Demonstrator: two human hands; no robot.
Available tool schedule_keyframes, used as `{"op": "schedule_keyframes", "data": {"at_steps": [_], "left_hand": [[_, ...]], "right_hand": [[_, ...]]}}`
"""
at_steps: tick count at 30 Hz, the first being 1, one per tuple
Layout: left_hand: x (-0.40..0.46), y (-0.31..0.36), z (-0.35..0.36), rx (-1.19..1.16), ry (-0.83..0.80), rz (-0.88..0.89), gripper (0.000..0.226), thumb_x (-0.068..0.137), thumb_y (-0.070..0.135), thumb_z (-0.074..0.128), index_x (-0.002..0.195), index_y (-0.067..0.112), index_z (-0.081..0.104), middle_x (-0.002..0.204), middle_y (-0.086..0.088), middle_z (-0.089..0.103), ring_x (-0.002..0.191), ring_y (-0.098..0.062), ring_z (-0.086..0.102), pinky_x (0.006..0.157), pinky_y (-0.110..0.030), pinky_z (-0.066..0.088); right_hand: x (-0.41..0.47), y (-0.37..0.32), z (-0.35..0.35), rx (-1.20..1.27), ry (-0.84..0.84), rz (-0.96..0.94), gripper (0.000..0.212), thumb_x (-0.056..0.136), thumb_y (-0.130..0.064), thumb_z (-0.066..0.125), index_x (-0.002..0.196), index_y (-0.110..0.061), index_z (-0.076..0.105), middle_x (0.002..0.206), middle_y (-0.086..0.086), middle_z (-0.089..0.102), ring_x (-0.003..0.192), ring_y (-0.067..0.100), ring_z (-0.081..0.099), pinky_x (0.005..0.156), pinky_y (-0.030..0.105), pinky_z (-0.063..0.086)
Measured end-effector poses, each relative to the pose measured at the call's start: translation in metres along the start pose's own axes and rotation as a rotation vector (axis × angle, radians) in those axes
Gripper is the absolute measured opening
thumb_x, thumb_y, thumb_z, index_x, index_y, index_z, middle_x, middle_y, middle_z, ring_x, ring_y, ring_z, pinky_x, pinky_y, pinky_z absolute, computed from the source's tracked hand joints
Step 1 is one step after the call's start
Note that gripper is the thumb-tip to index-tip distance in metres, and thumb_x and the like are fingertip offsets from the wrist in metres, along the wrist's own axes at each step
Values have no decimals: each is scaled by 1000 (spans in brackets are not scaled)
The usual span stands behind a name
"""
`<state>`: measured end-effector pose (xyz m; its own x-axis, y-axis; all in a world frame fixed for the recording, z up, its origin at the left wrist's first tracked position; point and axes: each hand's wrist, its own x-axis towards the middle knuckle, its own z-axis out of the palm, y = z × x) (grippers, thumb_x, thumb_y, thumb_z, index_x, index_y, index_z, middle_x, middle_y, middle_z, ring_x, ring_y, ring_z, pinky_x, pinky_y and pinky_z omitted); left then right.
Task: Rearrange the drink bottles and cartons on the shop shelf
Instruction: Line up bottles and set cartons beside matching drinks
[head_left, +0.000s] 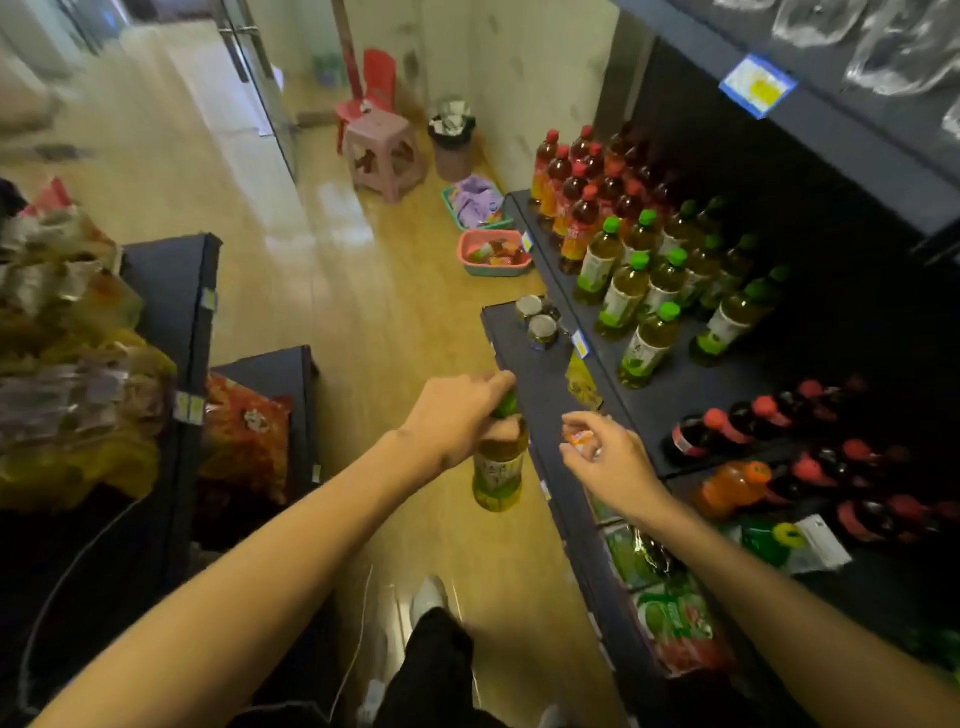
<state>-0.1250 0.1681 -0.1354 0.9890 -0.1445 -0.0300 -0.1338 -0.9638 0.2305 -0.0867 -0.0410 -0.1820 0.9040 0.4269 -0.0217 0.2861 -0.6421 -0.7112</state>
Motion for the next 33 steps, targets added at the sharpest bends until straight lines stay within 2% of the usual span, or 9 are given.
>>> {"op": "schedule_keyframes", "data": {"at_steps": [2, 6, 11, 17, 19, 23, 26, 29, 33], "left_hand": [[27, -24, -6, 9, -15, 46, 42, 92, 48, 50, 117, 15, 49, 107, -6, 61, 96, -31, 60, 73, -43, 51], [81, -59, -25, -27, 14, 148, 39, 92, 44, 52, 115, 12, 49, 104, -7, 58, 94, -30, 58, 70, -42, 49], [146, -77, -41, -88, 91, 294, 33, 90, 37, 57, 106, 8, 52, 97, -10, 59, 89, -33, 57, 62, -42, 47], [211, -76, -36, -85, 37, 403, 37, 90, 41, 57, 110, 10, 52, 100, -8, 60, 93, -31, 58, 63, -39, 43], [228, -69, -36, -97, 32, 466, 36, 89, 38, 60, 108, 8, 53, 98, -9, 61, 90, -32, 59, 63, -38, 42], [268, -48, -34, -71, -55, 603, 35, 89, 36, 60, 109, 8, 53, 100, -10, 60, 91, -30, 57, 61, -32, 32], [295, -31, -33, -109, -47, 685, 35, 89, 36, 60, 108, 7, 53, 97, -12, 60, 88, -32, 57, 63, -32, 33], [310, -15, -31, -125, -34, 771, 36, 87, 32, 64, 109, 5, 56, 96, -13, 62, 86, -32, 58, 64, -29, 31], [334, 8, -30, -174, -65, 845, 37, 85, 36, 62, 109, 8, 56, 93, -12, 62, 84, -32, 59, 63, -36, 43]], "right_hand": [[26, -2, 5, -24, 35, 55, 31, 83, -15, 68, 114, -12, 64, 85, -9, 59, 65, 20, 59, 72, 30, 47], [70, -11, 5, -30, 90, 150, 32, 84, -14, 67, 116, -11, 63, 99, -2, 65, 66, 4, 52, 73, 22, 43], [108, -11, -2, 0, 185, 243, 35, 84, -12, 67, 118, -9, 63, 95, -4, 64, 63, 3, 52, 67, 18, 42], [154, 0, -16, 85, 235, 266, 46, 78, -20, 76, 120, -15, 59, 92, -6, 62, 59, 5, 53, 58, 7, 41], [168, 2, -24, 99, 220, 239, 55, 74, -23, 79, 123, -19, 55, 94, -9, 60, 63, 2, 54, 58, 5, 40], [184, 8, -38, 151, 159, 180, 67, 71, -24, 82, 126, -30, 44, 105, -20, 51, 87, -22, 47, 71, 1, 38], [192, 19, -48, 206, 218, 231, 66, 70, -32, 82, 121, -40, 41, 108, -20, 56, 98, -13, 53, 78, 7, 44], [188, 28, -57, 193, 340, 302, 69, 68, -39, 82, 126, -27, 47, 114, -11, 60, 107, 5, 58, 85, 25, 51], [184, 31, -70, 134, 496, 345, 71, 68, -31, 83, 128, -18, 49, 109, -12, 58, 99, 1, 54, 75, 7, 42]]}}
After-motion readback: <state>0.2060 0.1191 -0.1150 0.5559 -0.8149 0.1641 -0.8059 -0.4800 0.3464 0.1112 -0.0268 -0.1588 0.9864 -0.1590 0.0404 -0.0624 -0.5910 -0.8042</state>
